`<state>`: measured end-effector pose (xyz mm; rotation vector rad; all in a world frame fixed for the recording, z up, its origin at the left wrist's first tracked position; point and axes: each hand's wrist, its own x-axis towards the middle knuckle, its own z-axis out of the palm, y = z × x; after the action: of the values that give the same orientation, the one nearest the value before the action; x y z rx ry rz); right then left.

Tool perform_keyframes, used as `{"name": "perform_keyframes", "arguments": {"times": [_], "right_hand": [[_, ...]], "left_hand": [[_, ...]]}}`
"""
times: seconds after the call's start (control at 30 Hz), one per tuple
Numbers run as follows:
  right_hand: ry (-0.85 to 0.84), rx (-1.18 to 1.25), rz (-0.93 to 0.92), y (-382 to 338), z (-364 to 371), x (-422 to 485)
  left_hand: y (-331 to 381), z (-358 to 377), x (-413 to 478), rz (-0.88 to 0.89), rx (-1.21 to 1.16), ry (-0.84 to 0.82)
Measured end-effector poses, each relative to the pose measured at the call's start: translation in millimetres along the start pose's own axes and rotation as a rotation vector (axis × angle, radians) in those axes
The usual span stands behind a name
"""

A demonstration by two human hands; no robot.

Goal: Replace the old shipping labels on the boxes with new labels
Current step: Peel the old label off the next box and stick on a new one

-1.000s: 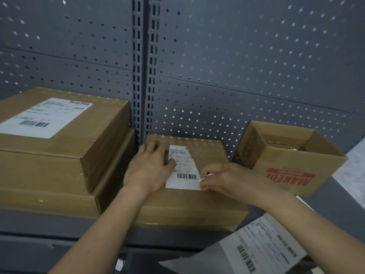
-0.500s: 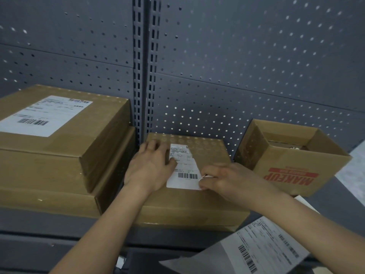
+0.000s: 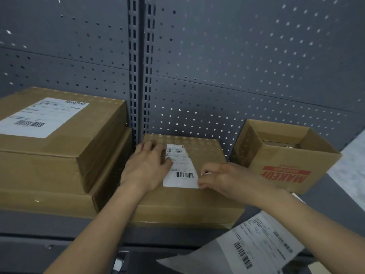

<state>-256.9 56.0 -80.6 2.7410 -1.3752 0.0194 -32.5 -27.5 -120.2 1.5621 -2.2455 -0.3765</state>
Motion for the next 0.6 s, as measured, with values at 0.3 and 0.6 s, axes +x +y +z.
{"name": "perform_keyframes", "arguments": {"times": [0.3, 0.6], "right_hand": [[0.018, -0.035, -0.005, -6.7, 3.1, 8.0], [0.001, 0.010, 0.093, -23.5, 5.5, -1.5]], "left_hand": [[1.0, 1.5, 0.1, 0.004, 0.014, 0.009], [1.8, 2.4, 1.0, -0.004, 0.037, 0.013]]}}
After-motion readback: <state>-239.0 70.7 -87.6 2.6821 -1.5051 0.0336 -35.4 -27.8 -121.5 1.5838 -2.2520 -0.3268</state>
